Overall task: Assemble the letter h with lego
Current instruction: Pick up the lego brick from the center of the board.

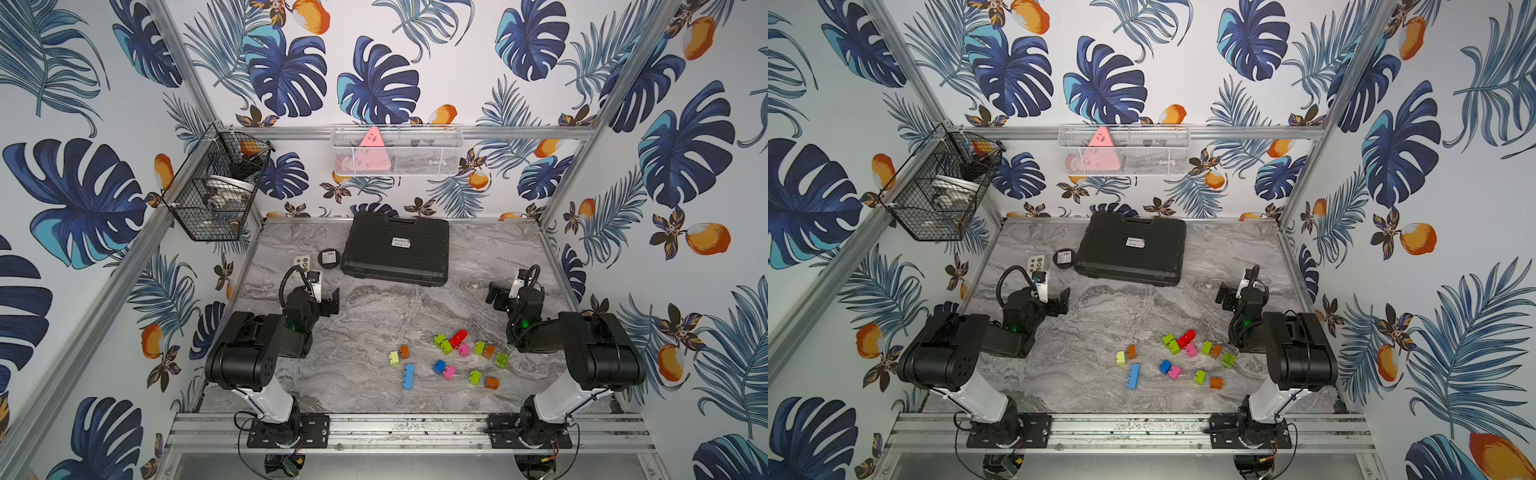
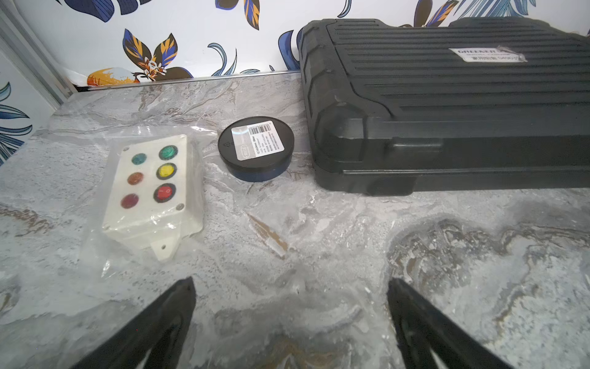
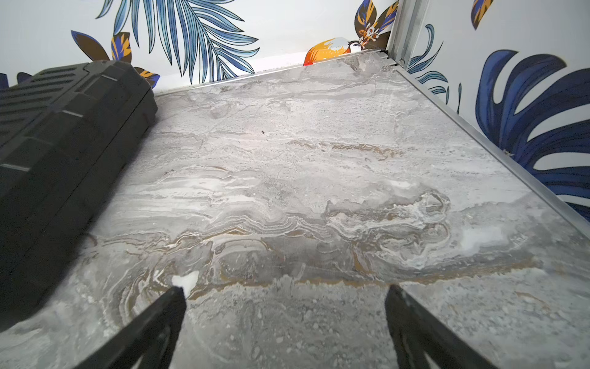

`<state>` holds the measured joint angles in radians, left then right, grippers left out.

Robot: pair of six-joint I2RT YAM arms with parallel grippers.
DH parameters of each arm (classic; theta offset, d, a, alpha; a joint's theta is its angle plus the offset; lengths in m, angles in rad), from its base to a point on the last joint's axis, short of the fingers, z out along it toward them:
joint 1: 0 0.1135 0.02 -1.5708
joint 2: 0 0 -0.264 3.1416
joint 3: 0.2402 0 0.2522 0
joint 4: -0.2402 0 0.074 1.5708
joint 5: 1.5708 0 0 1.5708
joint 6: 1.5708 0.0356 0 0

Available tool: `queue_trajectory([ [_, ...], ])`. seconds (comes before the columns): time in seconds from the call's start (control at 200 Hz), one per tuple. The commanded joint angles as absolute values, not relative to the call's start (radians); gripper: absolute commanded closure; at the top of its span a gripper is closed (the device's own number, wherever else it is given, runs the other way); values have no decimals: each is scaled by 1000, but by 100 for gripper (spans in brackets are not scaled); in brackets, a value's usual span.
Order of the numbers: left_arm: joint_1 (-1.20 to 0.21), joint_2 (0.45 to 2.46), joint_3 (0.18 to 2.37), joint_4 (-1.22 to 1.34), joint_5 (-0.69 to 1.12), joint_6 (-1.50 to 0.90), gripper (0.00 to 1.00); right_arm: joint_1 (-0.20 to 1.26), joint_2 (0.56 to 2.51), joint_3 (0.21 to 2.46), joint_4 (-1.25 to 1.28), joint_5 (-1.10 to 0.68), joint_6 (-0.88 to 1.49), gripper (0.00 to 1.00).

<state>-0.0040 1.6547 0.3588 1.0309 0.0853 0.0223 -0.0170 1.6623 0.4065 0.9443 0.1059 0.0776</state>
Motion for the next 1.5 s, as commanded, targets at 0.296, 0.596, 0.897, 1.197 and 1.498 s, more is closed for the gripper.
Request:
queue_trajectory([
  [0.296, -3, 1652, 357, 1045, 91, 24, 1, -17, 1662, 409, 957, 98, 69, 0],
  [0.596, -3, 1651, 357, 1046, 90, 24, 1, -19, 1661, 404, 965, 106, 69, 0],
  [0.897, 9, 1562, 337, 1009, 154, 21, 1, -17, 1371, 340, 850, 74, 64, 0],
  [1.197, 60, 1336, 678, 138, 274, 186, 1, -15, 1027, 750, -103, -18, 352, 0],
  [1.498, 250, 1331, 753, -331, 497, 433, 1, 249, 1139, 910, -456, -134, 466, 4],
])
